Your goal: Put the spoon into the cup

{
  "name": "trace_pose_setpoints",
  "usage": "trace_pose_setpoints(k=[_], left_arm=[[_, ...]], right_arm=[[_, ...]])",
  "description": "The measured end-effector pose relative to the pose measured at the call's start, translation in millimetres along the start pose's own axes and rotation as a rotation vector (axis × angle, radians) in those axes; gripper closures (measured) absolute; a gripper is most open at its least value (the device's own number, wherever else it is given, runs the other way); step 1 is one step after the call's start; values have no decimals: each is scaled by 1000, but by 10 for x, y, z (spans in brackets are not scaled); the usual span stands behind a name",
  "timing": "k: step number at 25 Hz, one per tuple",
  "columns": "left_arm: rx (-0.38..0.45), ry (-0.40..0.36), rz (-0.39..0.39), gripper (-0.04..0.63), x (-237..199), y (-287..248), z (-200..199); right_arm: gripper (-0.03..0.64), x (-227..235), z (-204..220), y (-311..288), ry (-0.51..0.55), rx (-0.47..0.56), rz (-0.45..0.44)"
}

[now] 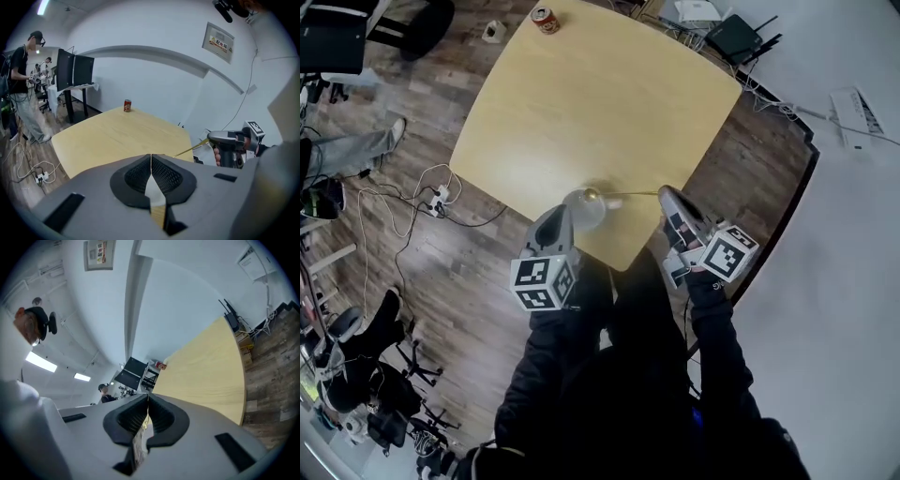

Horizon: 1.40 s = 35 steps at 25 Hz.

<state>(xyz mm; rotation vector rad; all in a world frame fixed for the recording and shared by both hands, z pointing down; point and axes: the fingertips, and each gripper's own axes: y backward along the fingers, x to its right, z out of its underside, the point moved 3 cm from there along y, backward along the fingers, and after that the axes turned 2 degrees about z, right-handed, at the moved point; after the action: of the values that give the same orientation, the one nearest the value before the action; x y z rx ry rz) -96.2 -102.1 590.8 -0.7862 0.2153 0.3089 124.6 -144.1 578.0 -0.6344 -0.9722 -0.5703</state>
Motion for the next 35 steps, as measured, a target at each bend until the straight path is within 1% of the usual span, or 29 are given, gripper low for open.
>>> trace_pose_setpoints(k=[4,7,12,17,24,27,29,30,31,35], left_arm=[[-7,26,-24,560,-154,50,88],[-8,36,-33,560,-239,69,127],[-13,54,-46,560,-380,124,170],[-15,65,-52,560,-491,175,193],[-11,75,-49,560,-577,228,224],[-3,73,-42,560,-587,273,212],[6,69,-38,560,-580,327,202],[12,64,-35,560,-577,359,192],[18,59,-33,560,-577,399,177],[56,38,-19,560,-563,628,36]], right_arm=[[592,-130,233,-177,142,-117,37],[592,-205,370,-318,246,-174,66],[592,-240,599,-554,357,-246,128],[592,-197,729,-675,380,-272,177],[591,-161,844,-714,383,-288,195],[588,-168,868,-709,364,-284,194],[568,-167,863,-672,351,-272,207],[525,-171,850,-649,349,-263,218],[508,-186,831,-623,350,-252,229],[506,-423,697,-498,394,-184,260]])
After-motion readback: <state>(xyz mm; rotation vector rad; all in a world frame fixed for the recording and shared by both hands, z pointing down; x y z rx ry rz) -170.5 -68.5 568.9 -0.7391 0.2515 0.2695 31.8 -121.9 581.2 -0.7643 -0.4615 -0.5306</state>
